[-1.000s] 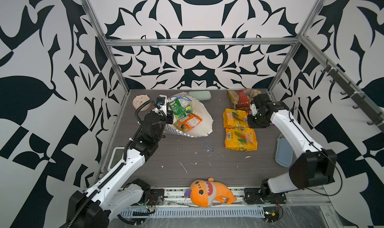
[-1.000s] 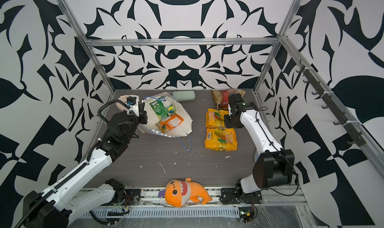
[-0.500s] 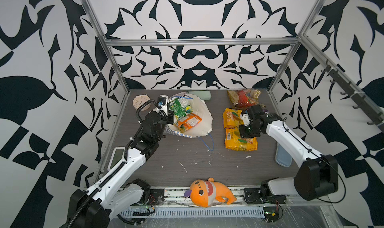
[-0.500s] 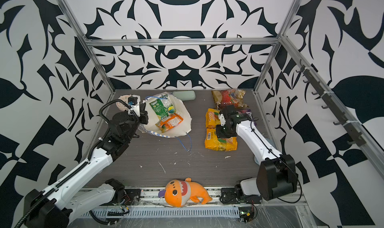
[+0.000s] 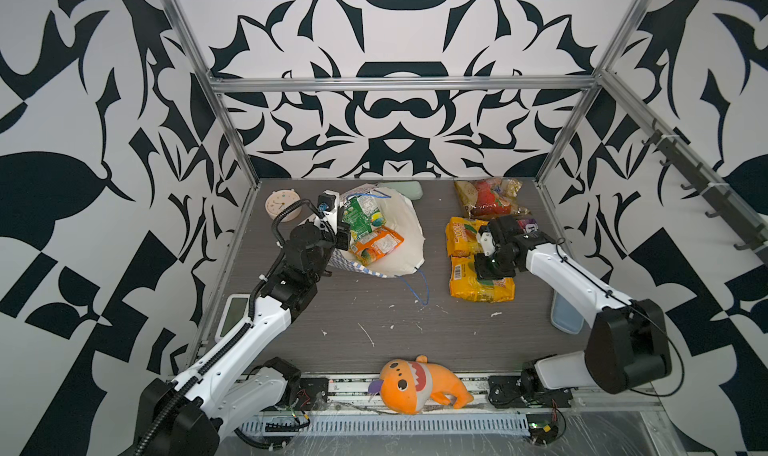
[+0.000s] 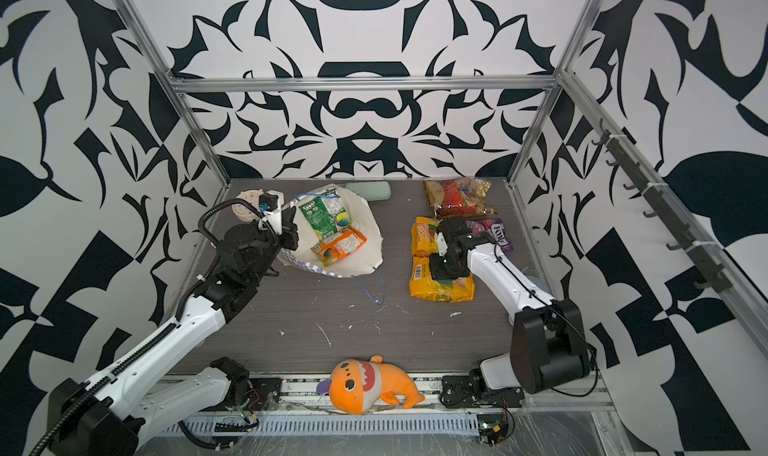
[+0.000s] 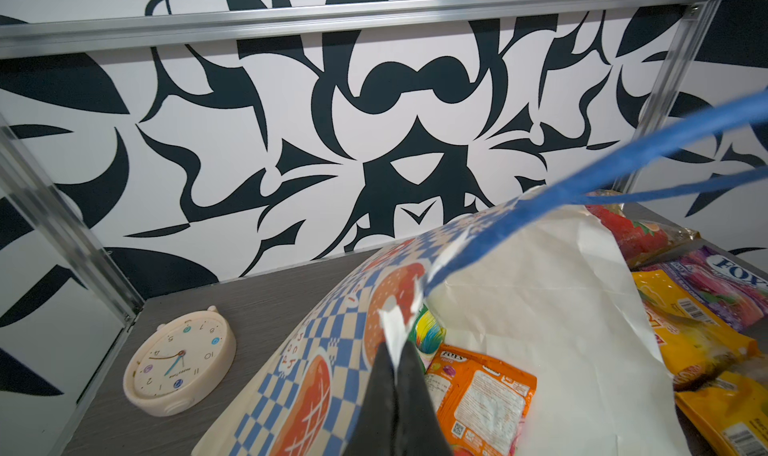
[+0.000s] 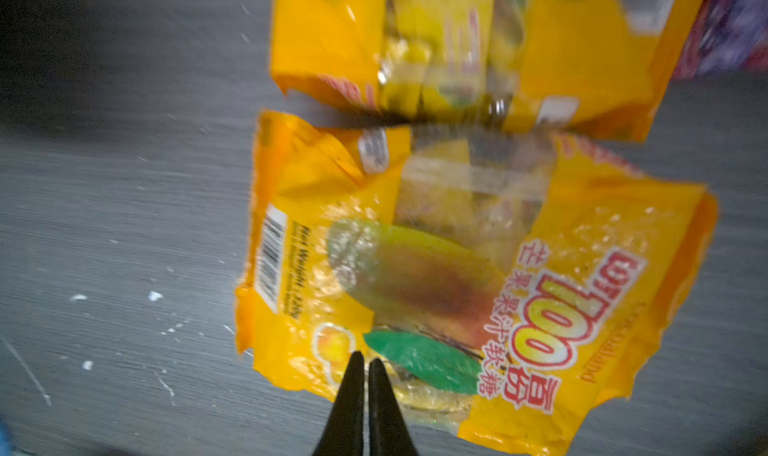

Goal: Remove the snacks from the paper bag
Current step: 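Open the right gripper to release the mango bag on the table, then move the right gripper back over the paper bag and reach inside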

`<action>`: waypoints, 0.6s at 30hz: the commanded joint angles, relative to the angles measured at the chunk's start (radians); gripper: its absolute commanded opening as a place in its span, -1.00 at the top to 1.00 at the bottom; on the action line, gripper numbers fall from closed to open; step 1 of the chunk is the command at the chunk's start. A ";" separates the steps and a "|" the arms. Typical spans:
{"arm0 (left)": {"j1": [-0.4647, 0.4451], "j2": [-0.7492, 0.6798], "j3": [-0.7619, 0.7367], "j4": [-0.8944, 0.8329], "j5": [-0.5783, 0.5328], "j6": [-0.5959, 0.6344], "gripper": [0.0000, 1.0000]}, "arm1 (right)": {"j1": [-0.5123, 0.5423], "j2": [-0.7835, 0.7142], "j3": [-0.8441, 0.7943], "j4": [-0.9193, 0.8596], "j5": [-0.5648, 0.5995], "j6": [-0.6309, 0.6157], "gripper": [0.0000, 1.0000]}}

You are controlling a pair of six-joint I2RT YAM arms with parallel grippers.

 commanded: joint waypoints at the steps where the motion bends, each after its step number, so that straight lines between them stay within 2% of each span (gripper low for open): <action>1: 0.002 -0.009 -0.027 0.032 0.084 -0.012 1.00 | 0.040 -0.137 0.092 0.242 -0.173 0.026 0.74; 4: 0.002 -0.015 -0.032 0.027 0.117 -0.017 1.00 | 0.087 -0.158 0.095 0.428 -0.311 0.094 0.67; 7: 0.003 -0.024 -0.033 0.022 0.138 -0.018 1.00 | 0.175 -0.120 0.083 0.547 -0.329 0.156 0.67; 11: 0.003 -0.031 -0.039 0.027 0.167 -0.023 1.00 | 0.346 -0.035 0.072 0.621 -0.225 0.198 0.66; 12: 0.003 -0.029 -0.041 0.030 0.179 -0.024 1.00 | 0.385 -0.008 0.073 0.624 -0.159 0.220 0.64; 15: 0.003 -0.020 -0.041 0.025 0.208 -0.027 1.00 | 0.440 0.073 0.049 0.657 -0.019 0.307 0.65; 18: 0.003 -0.023 -0.042 0.022 0.229 -0.028 1.00 | 0.459 0.148 0.032 0.695 0.030 0.384 0.61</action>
